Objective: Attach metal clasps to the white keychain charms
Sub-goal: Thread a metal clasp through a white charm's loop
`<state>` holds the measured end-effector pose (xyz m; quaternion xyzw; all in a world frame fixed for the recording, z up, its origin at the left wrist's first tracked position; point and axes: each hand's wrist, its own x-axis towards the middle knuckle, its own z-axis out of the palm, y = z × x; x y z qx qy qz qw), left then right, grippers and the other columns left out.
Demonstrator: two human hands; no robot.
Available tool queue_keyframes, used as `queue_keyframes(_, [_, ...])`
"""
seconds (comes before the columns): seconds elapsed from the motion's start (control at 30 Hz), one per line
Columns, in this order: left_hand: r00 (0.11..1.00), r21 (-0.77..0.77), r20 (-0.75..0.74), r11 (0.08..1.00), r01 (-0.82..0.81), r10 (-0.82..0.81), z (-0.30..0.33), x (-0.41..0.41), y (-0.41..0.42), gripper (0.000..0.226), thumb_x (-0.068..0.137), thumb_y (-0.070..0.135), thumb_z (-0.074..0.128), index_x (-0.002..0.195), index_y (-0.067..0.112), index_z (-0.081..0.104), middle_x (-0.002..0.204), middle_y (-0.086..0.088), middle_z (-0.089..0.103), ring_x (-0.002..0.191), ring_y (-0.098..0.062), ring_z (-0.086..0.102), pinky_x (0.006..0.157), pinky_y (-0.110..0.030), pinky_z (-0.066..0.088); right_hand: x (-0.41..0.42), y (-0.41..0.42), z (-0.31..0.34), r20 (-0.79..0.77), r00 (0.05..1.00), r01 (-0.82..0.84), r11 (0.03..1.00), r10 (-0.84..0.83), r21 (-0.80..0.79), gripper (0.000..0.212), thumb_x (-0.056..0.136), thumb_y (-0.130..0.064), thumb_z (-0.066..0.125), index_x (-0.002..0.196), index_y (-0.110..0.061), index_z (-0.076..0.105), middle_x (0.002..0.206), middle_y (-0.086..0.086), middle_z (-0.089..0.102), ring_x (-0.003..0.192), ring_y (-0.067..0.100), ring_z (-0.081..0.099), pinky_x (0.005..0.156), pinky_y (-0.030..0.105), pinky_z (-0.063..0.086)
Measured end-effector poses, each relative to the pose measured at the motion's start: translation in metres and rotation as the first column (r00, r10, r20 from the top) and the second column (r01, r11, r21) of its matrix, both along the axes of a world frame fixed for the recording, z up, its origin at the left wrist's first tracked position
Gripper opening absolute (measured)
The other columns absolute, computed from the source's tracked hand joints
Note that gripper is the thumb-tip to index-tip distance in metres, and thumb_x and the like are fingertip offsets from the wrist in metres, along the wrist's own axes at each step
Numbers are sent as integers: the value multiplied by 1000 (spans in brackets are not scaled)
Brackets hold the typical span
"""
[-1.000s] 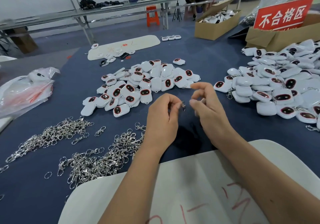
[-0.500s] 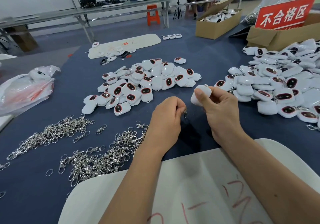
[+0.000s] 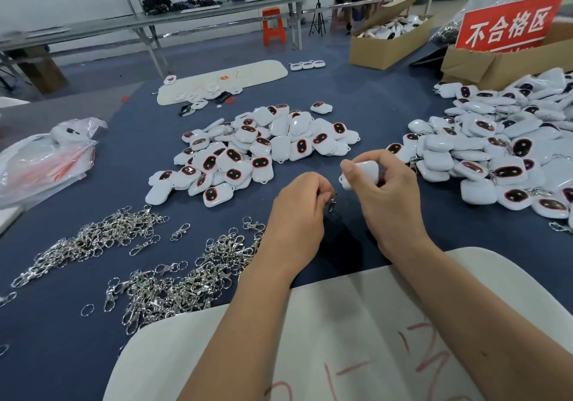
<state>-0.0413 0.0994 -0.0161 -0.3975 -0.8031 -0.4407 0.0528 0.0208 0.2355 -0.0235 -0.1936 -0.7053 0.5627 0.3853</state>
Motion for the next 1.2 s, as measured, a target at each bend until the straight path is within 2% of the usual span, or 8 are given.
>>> queue_keyframes(0.1, [999,-10,-34,1000,18,-18,1,2,1,21,96,5,50,85,22,54,82,10,57,79,-11,54,71,-32,46,-1,0,0,60,997,36,999,-38,36,27,98,-33,69,75,-18,69,71,-2,67,63,5,52,60,21,45])
queue_keyframes(0.23, [999,-41,-44,999,25,-27,2,4,2,20,98,6,50,87,22,54,85,9,58,79,-11,52,72,-36,47,-1,1,1,95,994,55,998,-56,12,32,97,-29,67,69,-14,66,60,-7,60,60,6,48,60,27,44])
queue_keyframes(0.53, [997,-89,-76,996,25,-32,1,6,4,18,95,3,50,89,19,55,89,6,58,81,-14,52,74,-38,46,2,-3,5,107,992,54,997,-60,54,32,97,-23,66,67,-13,66,56,-10,57,56,4,47,54,16,40])
queue_keyframes(0.7, [998,-114,-56,993,-2,-5,3,8,3,19,98,8,50,89,24,53,92,6,59,84,-14,52,77,-36,45,4,-8,10,128,989,59,993,-72,104,32,97,-21,64,69,-5,64,64,8,60,57,7,44,56,28,40])
queue_keyframes(0.77, [999,-129,-50,992,-9,3,4,9,3,16,99,7,50,91,21,55,94,4,60,86,-17,54,78,-37,45,5,-10,11,138,987,63,991,-80,121,32,98,-20,64,69,-5,64,62,8,60,56,6,44,54,24,39])
queue_keyframes(0.87, [998,-162,-52,986,-27,18,5,11,3,14,100,7,50,95,19,56,97,2,59,88,-20,53,77,-34,42,6,-11,12,158,983,72,987,-95,142,31,97,-19,63,68,-8,64,58,-3,58,54,5,47,52,16,38])
queue_keyframes(1.0, [987,-206,-154,976,-73,42,8,13,4,18,96,0,51,96,18,54,98,2,58,87,-19,50,72,-28,32,6,-12,13,179,978,80,984,-109,162,30,98,-19,62,69,-9,64,61,-4,61,57,6,49,54,15,37])
queue_keyframes(1.2, [975,-270,-221,960,-76,15,10,14,5,18,89,-4,55,94,14,55,96,-3,58,85,-23,51,73,-34,38,6,-14,12,203,968,94,961,-150,259,33,97,-18,62,66,-8,59,59,-3,59,56,9,50,52,15,36])
